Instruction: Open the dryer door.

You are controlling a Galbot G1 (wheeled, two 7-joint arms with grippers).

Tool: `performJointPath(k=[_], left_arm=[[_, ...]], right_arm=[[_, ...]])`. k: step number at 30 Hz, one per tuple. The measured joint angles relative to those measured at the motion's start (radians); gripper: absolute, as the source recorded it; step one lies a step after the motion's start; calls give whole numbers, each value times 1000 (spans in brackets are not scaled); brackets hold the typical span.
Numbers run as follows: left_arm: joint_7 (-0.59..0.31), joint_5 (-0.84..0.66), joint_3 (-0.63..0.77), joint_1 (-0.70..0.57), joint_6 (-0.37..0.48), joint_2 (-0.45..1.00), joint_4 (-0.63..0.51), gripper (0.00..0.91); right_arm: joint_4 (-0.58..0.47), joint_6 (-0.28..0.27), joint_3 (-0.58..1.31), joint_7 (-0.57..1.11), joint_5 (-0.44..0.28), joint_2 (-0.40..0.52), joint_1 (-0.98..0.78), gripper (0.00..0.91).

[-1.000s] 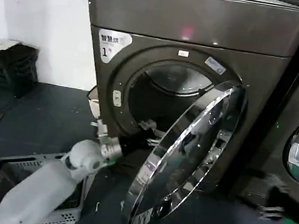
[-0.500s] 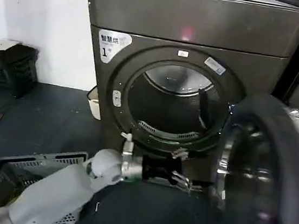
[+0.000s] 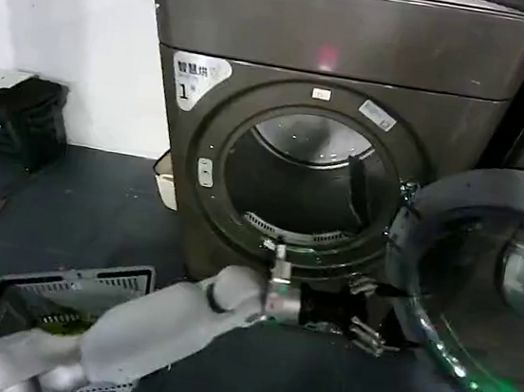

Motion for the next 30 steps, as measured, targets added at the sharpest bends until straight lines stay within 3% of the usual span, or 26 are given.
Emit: performJointPath(k=[13, 19, 30], left_arm=[[-110, 54, 27, -70, -49, -272, 219, 907], [-186, 44, 26, -81, -13, -322, 263, 907], [-251, 68, 13, -68, -25, -353, 283, 907]], right_arm=[[-42, -10, 101, -25, -64, 4, -34, 907], [-46, -1, 95, -30, -68, 5, -24, 907], [-41, 4, 94, -33, -69, 6, -23, 907]])
